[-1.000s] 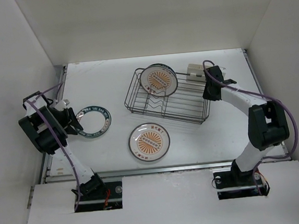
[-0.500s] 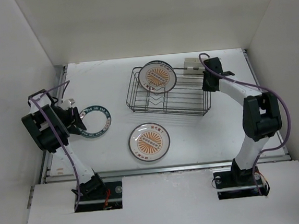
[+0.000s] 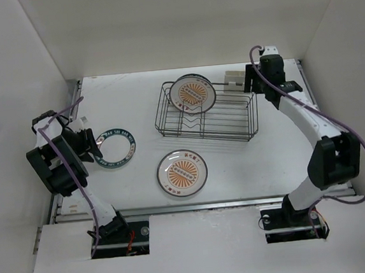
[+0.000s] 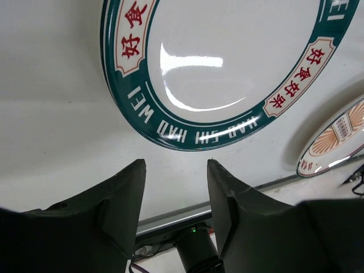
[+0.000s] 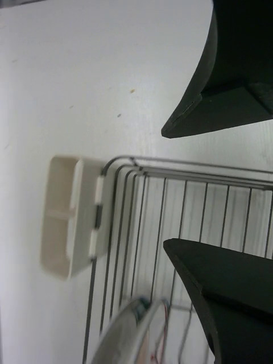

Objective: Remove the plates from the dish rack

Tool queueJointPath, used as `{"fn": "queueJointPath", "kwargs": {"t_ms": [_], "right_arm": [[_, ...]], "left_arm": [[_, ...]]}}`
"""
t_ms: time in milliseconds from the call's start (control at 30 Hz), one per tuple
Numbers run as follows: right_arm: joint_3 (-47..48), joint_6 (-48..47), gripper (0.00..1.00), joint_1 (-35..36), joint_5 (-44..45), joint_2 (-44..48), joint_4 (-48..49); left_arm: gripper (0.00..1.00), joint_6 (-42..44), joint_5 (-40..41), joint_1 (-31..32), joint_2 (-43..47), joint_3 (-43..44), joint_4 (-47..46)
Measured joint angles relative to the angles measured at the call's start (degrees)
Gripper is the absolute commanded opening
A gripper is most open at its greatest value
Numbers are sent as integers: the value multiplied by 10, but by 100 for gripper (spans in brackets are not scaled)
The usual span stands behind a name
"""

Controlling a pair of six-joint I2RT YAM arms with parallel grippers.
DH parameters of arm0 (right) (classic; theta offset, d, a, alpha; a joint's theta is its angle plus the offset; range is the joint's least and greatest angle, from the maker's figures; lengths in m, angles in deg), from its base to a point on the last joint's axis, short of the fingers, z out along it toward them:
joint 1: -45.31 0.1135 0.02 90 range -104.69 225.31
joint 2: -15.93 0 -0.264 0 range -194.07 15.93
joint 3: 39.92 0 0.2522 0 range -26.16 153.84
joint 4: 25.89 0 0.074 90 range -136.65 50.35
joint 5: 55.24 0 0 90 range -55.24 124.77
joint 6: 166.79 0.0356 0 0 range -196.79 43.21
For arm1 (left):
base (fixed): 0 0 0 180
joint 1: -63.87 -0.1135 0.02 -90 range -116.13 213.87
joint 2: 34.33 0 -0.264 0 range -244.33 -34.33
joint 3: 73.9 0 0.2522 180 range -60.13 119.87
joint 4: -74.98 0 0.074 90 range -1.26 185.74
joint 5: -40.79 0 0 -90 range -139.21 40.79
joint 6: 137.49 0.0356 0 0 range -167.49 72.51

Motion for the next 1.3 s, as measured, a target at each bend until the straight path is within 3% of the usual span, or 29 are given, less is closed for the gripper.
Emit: {"fn": "queueJointPath", "kwargs": {"t_ms": [100,200,433,600,667,800,833,900,933,1000,1133,1300], "right_arm": [[3,-36,78,18,-70,44,26],[33,-75,79,52,-152,32,38],[130,-116,79,90,-274,-103,29],[209,-123,66,87,-303,-192,17],[220,-124,66,88,-308,-208,16],[237,-123,53,92,-312,-228,14],[241,-124,42,94,-313,-234,14],[245,-123,31,97,-314,-241,13],[245,-125,19,99,-312,-242,12],[245,-156,10,99,-306,-242,14],[236,-163,1,104,-289,-233,16],[210,-178,0,121,-255,-183,-5]], "left_arm": [[44,-6,3,0,17,-4,-14],[44,-10,6,0,17,-5,-24],[44,-11,9,0,17,-10,-30],[44,-12,9,0,17,-10,-30],[44,-12,9,0,16,-10,-30],[44,-12,9,0,10,-9,-27],[44,-12,9,0,8,-9,-27],[46,-12,9,0,4,-9,-27],[46,-13,9,0,3,-9,-26],[46,-13,9,0,1,-9,-26],[46,-13,9,0,1,-9,-25],[46,-13,9,0,1,-9,-25]]}}
